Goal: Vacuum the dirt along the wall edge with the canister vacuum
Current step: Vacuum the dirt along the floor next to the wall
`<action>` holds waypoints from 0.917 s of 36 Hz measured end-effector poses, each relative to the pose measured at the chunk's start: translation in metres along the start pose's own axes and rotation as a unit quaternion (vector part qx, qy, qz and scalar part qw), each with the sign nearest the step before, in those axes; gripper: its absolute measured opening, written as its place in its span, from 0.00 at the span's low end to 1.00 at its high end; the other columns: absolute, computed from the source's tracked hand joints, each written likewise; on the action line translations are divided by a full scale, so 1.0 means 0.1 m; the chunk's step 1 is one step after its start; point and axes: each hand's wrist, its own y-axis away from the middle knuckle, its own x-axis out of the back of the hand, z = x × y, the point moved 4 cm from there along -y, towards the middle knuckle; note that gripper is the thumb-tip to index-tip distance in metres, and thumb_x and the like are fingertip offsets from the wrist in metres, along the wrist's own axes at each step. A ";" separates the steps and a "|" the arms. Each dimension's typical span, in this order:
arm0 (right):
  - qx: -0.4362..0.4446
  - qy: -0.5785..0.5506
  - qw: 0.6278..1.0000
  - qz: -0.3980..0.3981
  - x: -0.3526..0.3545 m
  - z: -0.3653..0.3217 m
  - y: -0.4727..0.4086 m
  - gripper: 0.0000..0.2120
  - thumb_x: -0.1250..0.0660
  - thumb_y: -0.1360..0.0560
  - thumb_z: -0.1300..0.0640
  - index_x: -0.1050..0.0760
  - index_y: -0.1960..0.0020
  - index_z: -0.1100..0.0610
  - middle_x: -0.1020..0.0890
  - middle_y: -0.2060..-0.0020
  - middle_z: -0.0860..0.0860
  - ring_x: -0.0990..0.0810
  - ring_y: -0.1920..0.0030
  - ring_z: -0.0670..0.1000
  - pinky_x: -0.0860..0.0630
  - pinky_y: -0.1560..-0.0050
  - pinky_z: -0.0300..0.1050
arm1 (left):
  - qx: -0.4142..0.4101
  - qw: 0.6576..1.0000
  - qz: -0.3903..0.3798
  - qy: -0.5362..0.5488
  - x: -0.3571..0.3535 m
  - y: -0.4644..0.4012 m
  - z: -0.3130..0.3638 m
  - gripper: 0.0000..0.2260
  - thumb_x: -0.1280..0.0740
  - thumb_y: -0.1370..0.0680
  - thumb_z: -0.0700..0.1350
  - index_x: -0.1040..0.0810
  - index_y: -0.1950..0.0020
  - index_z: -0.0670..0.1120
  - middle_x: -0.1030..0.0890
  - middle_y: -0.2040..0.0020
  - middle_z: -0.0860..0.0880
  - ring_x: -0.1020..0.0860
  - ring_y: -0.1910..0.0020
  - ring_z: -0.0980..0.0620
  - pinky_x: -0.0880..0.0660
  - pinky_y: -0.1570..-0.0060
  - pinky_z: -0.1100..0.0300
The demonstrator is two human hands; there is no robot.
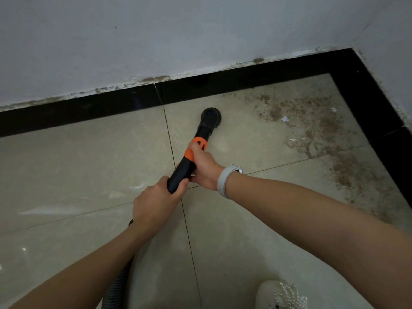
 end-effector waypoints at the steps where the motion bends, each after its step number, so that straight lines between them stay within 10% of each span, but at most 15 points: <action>1: -0.004 0.007 1.000 -0.001 -0.02 0.02 0.01 0.11 0.39 0.22 0.49 0.31 0.52 0.58 0.23 0.55 0.57 0.22 0.50 0.58 0.22 0.57 0.51 | 0.003 1.000 0.000 0.004 0.00 0.02 -0.04 0.22 0.46 0.28 0.70 0.32 0.63 0.52 0.25 0.72 0.53 0.26 0.73 0.54 0.37 0.73 0.60; 22: 0.059 0.007 0.990 0.130 0.09 -0.59 -0.31 0.18 0.43 0.20 0.46 0.34 0.40 0.59 0.22 0.41 0.61 0.22 0.42 0.63 0.23 0.41 0.61 | -0.060 0.995 -0.007 -0.073 0.02 -0.73 0.37 0.24 0.46 0.25 0.70 0.28 0.55 0.50 0.26 0.69 0.53 0.26 0.68 0.50 0.36 0.69 0.58; 33: 0.081 -0.048 0.989 0.118 0.62 -0.86 -0.35 0.12 0.43 0.19 0.47 0.34 0.53 0.56 0.23 0.59 0.57 0.18 0.58 0.60 0.20 0.48 0.57 | -0.112 0.989 -0.008 -0.091 -0.19 -0.89 0.90 0.23 0.47 0.25 0.69 0.31 0.56 0.50 0.28 0.71 0.53 0.25 0.69 0.47 0.33 0.67 0.57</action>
